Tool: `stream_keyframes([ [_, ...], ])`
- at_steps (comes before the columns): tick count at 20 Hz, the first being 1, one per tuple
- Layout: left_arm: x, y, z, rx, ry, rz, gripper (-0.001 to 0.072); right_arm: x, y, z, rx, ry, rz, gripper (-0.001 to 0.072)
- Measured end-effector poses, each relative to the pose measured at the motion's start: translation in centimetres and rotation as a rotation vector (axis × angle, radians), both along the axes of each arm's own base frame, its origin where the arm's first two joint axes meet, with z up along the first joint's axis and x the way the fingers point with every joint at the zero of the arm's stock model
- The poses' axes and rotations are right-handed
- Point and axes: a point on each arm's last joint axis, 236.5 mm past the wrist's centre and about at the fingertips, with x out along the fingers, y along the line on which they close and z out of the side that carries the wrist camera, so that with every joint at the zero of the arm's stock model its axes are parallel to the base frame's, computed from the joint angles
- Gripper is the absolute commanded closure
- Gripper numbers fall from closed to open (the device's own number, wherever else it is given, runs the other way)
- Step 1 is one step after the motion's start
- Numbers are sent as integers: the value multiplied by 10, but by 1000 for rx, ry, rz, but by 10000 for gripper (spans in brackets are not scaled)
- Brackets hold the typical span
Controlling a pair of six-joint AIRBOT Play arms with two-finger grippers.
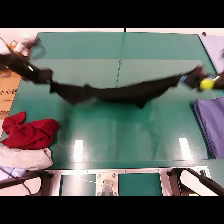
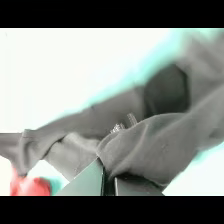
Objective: Fold the shirts.
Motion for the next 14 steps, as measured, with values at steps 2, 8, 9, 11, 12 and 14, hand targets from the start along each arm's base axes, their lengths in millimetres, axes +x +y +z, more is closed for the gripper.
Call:
stream_keyframes([
  [2,-1,4,73,20,-182,14,687,-4,-6,88,-53,-184,-47,689],
  [8,-69,6,283,14,-742,81,687,-79,1,303,-192,-714,-214,688],
  [9,-87,6,314,5,-841,91,687,-95,4,327,-208,-787,-241,688],
  [11,-122,7,367,-9,-1025,113,687,-121,12,354,-237,-876,-271,688],
  [12,-137,7,389,-18,-1108,122,687,-129,14,360,-255,-899,-282,688],
  [14,-155,8,420,-35,-1230,140,687,-137,15,361,-289,-903,-294,688],
])
